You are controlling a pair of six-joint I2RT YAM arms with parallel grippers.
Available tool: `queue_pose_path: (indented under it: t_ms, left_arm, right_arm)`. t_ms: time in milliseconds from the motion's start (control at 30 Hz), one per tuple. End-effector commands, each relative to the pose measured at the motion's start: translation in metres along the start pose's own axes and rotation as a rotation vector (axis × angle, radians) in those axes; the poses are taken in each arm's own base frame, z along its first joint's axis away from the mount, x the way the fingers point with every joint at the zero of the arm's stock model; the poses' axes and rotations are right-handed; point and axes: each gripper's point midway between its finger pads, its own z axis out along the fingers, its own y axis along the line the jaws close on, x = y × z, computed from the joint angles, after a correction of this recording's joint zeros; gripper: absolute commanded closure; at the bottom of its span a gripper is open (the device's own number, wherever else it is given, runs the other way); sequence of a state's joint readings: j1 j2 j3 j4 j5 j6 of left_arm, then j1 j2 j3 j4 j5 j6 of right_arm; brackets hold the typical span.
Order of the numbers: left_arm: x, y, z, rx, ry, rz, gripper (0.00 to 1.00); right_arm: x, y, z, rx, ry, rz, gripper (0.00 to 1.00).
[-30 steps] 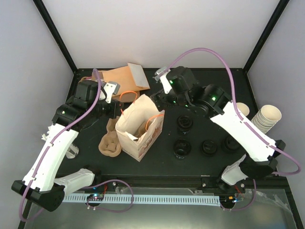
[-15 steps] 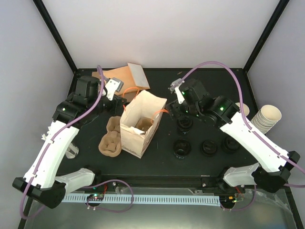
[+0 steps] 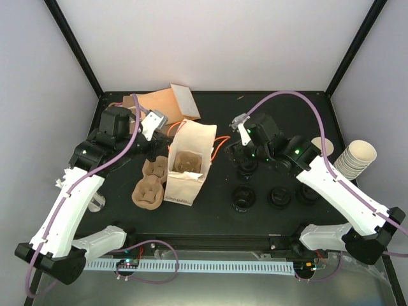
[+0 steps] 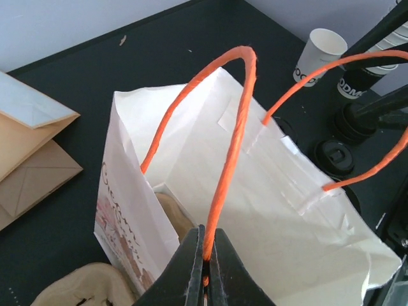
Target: Pack the takeout coffee
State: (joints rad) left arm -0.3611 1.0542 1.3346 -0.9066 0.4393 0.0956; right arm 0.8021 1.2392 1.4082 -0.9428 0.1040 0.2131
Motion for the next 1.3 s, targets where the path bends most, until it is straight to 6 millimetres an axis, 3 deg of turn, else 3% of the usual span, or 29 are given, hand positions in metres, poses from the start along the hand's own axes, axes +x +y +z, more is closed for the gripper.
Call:
queue_pose_path:
  t_ms: [0,333,400,567,767,900,1067,1267]
  left_arm:
    - [-0.009,-0.009,-0.003,0.048,-0.055,0.031,0.99]
    - [-0.007,-0.015,-0.005,0.073,-0.052,0.021,0.98]
    - [-0.007,-0.016,-0.006,0.076,-0.056,0.024,0.99]
    - [-0.006,-0.016,-0.008,0.074,-0.057,0.029,0.98]
    - [-0.005,-0.019,-0.010,0.081,-0.060,0.039,0.98]
    - [-0.005,-0.020,-0.011,0.082,-0.061,0.049,0.98]
    - [-0.003,-0.020,-0.011,0.083,-0.057,0.053,0.98]
    - [-0.004,-0.021,-0.010,0.092,-0.060,0.055,0.98]
  right_arm:
    - [-0.010,-0.001,-0.006,-0.023,-0.053,0.033,0.22]
    - [-0.055,-0.017,-0.031,-0.008,-0.161,0.022,0.25]
    - [-0.063,-0.007,-0.029,-0.078,-0.169,-0.026,0.26]
    - [-0.085,0.014,-0.010,-0.178,-0.117,-0.191,0.31]
    - [-0.089,0.021,0.032,-0.208,0.000,-0.254,0.37]
    - [-0.092,0.032,0.042,-0.269,-0.016,-0.311,0.38]
    - [-0.080,0.049,0.045,-0.374,0.007,-0.406,0.39]
    - [-0.075,0.046,0.068,-0.343,0.048,-0.424,0.43]
